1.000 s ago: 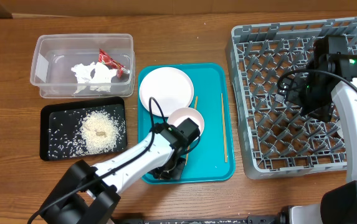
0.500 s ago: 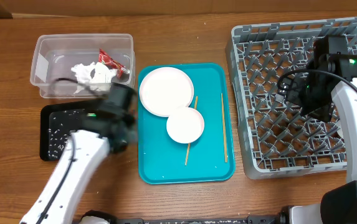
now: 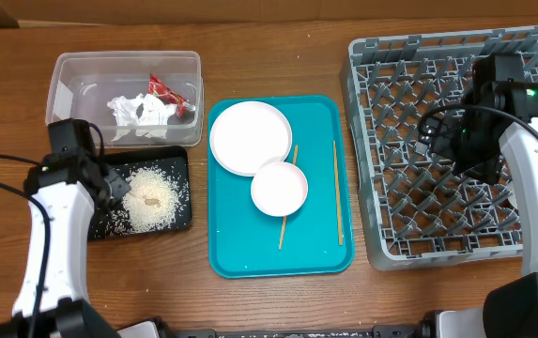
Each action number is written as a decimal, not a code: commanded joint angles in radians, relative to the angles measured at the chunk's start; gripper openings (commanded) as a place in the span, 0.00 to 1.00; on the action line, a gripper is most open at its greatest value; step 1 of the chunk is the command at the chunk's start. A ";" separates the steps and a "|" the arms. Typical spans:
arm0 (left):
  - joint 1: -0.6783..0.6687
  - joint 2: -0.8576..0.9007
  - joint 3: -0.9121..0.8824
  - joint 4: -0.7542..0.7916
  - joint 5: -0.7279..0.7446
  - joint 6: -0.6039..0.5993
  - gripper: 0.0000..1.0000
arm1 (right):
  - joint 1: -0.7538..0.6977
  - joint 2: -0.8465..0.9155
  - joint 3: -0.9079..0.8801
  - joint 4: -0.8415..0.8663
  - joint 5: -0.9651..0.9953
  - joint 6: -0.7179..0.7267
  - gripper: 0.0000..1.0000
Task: Sort waste into correct bins and load items into the dishwasher
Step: 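Carry the food scrap with the left gripper onto the black tray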
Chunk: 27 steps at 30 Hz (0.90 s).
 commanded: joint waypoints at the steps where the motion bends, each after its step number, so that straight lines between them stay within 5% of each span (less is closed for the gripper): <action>1: 0.039 0.088 0.017 0.042 -0.050 -0.019 0.04 | -0.001 0.001 0.000 0.004 -0.002 -0.003 1.00; 14: 0.069 0.292 0.017 0.137 -0.054 -0.019 0.09 | -0.001 0.001 0.000 -0.002 -0.002 -0.003 1.00; 18: 0.069 0.291 0.017 0.137 -0.053 -0.019 0.31 | -0.001 0.001 0.000 -0.002 -0.002 -0.003 1.00; 27: 0.066 0.264 0.058 0.074 0.036 -0.019 0.34 | -0.001 0.001 0.000 -0.002 -0.002 -0.003 1.00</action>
